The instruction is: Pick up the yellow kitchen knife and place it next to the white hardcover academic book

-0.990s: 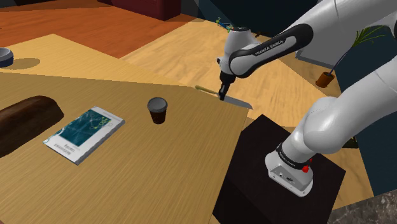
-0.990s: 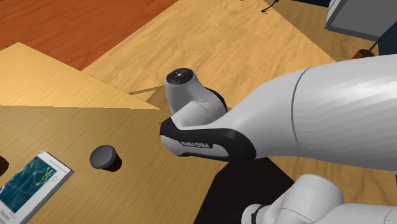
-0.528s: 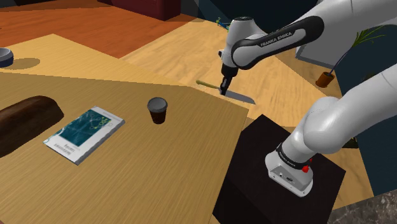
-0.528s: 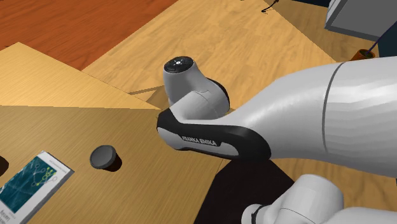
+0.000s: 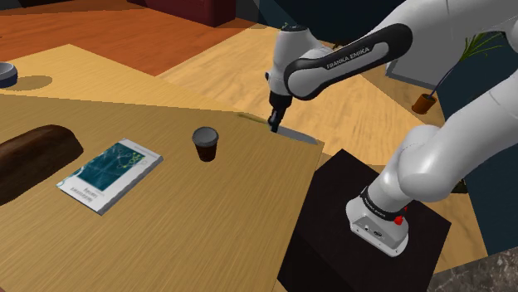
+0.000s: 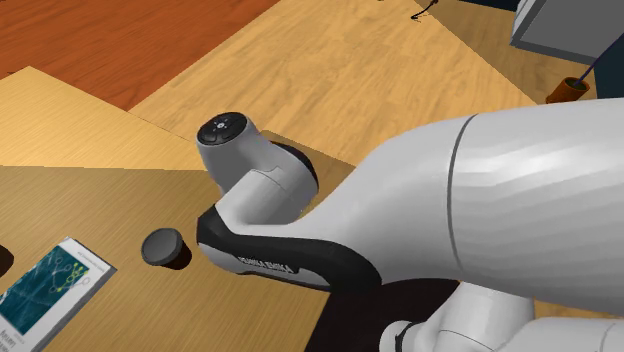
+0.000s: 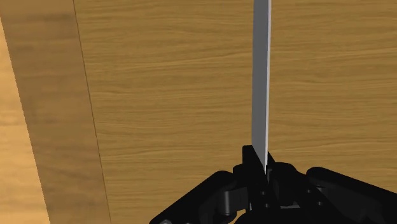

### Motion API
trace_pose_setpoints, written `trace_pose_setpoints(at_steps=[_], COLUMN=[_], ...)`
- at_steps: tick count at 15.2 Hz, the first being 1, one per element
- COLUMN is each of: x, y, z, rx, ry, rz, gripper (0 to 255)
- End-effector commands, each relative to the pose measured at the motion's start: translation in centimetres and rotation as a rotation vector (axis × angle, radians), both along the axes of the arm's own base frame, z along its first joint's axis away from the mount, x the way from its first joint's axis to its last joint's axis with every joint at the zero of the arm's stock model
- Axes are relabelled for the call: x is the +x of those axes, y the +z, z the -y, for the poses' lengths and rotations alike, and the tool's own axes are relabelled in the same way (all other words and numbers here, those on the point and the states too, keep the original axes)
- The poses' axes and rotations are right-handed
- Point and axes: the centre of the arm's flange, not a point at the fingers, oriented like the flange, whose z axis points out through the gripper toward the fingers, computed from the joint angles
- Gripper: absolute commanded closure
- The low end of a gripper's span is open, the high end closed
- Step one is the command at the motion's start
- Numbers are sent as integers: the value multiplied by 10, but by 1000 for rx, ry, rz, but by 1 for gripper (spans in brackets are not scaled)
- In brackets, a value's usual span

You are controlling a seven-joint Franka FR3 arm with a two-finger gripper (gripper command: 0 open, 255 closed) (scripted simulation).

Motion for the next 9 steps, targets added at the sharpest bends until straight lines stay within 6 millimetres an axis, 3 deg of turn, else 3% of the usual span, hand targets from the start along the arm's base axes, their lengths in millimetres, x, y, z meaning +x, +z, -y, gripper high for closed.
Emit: trace_pose_setpoints(at_steps=[1,9], x=[2,10], y=[1,-3], z=[-27,-132], rx=[1,1], ry=[-2,-2], rz=[1,1], gripper=[255,255])
